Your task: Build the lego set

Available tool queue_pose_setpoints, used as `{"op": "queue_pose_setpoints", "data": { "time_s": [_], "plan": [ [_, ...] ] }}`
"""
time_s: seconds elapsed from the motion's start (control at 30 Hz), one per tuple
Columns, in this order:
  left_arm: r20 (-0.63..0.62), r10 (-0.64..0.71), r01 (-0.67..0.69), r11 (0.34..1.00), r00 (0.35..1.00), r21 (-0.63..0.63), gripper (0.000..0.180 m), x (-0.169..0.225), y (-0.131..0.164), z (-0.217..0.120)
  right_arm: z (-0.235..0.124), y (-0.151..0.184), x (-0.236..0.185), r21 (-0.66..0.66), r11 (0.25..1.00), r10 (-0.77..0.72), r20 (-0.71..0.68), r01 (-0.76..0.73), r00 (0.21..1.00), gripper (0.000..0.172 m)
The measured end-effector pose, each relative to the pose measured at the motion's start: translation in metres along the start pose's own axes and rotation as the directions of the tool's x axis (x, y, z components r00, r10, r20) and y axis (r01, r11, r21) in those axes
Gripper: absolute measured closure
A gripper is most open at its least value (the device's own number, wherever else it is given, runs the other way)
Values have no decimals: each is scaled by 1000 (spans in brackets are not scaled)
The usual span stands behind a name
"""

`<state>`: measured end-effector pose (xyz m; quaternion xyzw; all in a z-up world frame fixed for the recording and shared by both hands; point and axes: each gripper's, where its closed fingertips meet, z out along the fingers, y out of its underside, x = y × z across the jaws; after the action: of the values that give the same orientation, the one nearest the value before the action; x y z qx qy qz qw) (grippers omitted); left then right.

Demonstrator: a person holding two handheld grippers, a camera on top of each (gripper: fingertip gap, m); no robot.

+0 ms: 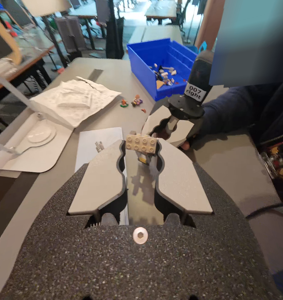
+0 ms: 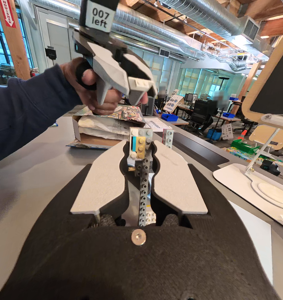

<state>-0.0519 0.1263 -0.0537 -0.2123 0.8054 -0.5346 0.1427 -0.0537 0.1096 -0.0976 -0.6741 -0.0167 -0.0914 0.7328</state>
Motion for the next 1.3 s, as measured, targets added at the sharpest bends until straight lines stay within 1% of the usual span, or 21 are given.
{"op": "queue_pose_setpoints", "data": {
  "time_s": [0.1,0.17,0.37,0.5,0.87,1.3],
  "plan": [
    [-61,28,-35,994,998,-106,145,18,5,20,1,1,-5,7,1000,-19,18,19,1000,146],
    [-67,53,-62,986,996,-152,145,24,7,24,1,1,-5,14,1000,-2,21,2,1000,146],
    [-25,100,-103,971,995,-213,145,25,9,23,1,-1,-9,21,1000,21,57,-23,998,146],
    [-34,116,-120,956,993,-267,144,29,16,25,2,-1,-14,18,1000,22,89,-23,996,146],
    [-46,122,-130,937,991,-325,144,31,27,26,2,-1,-21,14,1000,22,132,-24,991,146],
    [-50,124,-134,936,991,-326,144,28,30,31,2,-2,-18,24,999,43,138,-46,990,146]
  ]
}}
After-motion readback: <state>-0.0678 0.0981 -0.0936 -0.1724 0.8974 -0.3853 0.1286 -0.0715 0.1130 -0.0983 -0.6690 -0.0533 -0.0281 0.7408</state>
